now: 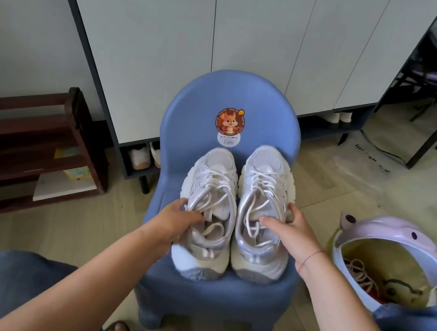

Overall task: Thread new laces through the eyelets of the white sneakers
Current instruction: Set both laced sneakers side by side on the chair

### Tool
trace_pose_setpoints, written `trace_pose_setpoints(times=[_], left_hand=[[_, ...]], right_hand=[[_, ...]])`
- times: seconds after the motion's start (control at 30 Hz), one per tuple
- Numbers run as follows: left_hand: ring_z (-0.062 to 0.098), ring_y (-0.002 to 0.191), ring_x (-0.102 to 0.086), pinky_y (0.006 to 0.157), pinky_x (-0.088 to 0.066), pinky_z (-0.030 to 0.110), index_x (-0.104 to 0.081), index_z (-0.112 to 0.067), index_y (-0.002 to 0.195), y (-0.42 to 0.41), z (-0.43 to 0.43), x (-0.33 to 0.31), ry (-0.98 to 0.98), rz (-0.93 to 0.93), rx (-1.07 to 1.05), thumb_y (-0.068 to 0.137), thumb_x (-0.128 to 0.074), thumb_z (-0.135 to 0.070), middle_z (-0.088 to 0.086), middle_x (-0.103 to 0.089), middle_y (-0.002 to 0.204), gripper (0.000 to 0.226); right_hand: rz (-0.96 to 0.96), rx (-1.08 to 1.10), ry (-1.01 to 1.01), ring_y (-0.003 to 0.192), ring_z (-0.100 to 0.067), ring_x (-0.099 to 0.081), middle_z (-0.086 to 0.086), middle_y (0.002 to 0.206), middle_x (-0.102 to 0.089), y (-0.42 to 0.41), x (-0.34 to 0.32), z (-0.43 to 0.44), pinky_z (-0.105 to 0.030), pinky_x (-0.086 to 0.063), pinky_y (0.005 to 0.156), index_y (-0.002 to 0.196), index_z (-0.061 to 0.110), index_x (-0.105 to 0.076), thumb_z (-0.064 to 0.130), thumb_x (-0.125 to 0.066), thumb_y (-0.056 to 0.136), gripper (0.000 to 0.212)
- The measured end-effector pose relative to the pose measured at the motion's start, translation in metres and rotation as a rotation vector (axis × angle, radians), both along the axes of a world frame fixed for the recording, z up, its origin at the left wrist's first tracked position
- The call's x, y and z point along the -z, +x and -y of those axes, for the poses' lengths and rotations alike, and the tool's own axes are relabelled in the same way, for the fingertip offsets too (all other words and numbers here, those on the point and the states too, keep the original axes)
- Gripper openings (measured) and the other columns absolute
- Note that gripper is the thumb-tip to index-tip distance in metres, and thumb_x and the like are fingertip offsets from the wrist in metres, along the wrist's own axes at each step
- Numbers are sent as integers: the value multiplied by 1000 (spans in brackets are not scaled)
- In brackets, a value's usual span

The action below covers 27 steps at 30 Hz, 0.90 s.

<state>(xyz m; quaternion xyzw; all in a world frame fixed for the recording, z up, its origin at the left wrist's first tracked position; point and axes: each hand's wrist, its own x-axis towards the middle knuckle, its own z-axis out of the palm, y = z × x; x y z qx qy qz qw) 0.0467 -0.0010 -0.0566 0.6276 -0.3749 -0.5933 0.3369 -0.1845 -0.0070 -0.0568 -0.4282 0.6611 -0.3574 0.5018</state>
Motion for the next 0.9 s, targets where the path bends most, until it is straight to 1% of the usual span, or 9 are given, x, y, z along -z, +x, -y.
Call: trace_pose_setpoints(times=[0.13, 0.2, 0.33, 0.47, 0.6, 0.67, 0.77, 0.83, 0.9], left_hand=[[15, 67, -58, 42, -45, 15, -60, -13, 107, -2, -15, -1, 127, -50, -13, 91, -59, -19, 4, -65, 80, 17], [14, 70, -57, 50, -46, 20, -62, -14, 103, -4, -18, -3, 150, -49, -37, 93, -57, -25, 2, -64, 80, 16], [12, 67, -55, 38, -41, 10, -65, -7, 96, -5, -15, -3, 131, -20, -78, 95, -56, -27, 3, -64, 79, 21], [26, 93, -66, 84, -54, 32, -67, -3, 108, -6, -15, 3, 102, 5, -123, 94, -56, -35, 14, -72, 101, 36], [33, 101, -66, 99, -48, 46, -68, -5, 108, -6, -12, 5, 84, -6, -132, 94, -56, -37, 16, -72, 101, 36], [34, 101, -66, 96, -50, 42, -67, -3, 109, -3, -10, 4, 82, 12, -113, 94, -57, -35, 18, -71, 104, 37], [26, 103, -61, 85, -46, 31, -58, -4, 124, -3, -10, -1, 43, 67, -67, 93, -57, -39, 15, -63, 123, 47], [21, 125, -46, 96, -39, 29, -45, -12, 138, -6, -14, -9, -114, 272, -60, 93, -56, -43, 2, -47, 138, 56], [17, 128, -42, 97, -37, 27, -53, -21, 130, -12, -19, -21, -372, 485, -21, 92, -57, -41, -1, -47, 132, 43]], right_hand=[[4, -104, 102, 103, -17, -57, 5, 113, -60, -6, 0, -8, -32, -45, 90, 115, 28, -48, 37, -73, 76, 48], [0, -133, 139, 99, -19, -62, 0, 109, -66, -5, 3, -4, -34, -49, 88, 115, 18, -58, 39, -73, 75, 48], [13, -96, 174, 89, -24, -65, -12, 100, -70, -10, 7, 2, -32, -53, 77, 109, 5, -64, 19, -66, 84, 29], [24, -98, 189, 70, -17, -59, -7, 81, -66, -13, 0, -2, -25, -43, 57, 95, 8, -62, 6, -59, 87, 9], [-51, -144, 193, 72, -15, -57, -5, 83, -64, -14, -3, -8, -24, -42, 59, 97, 6, -62, 9, -58, 87, 11], [-5, -160, 209, 81, -16, -62, -5, 94, -69, -15, -3, -10, -24, -44, 63, 104, 7, -64, 21, -64, 86, 23], [-13, -129, 158, 108, -20, -59, -3, 119, -64, -10, -1, -15, -32, -47, 88, 122, 12, -59, 44, -66, 83, 51], [-249, 0, -20, 119, -25, -52, -5, 129, -55, -5, -7, -19, -39, -43, 99, 129, 12, -52, 45, -65, 82, 59], [-361, 118, -251, 108, -24, -57, -9, 113, -62, 4, -21, -26, -37, -47, 92, 117, 12, -60, 35, -64, 85, 39]])
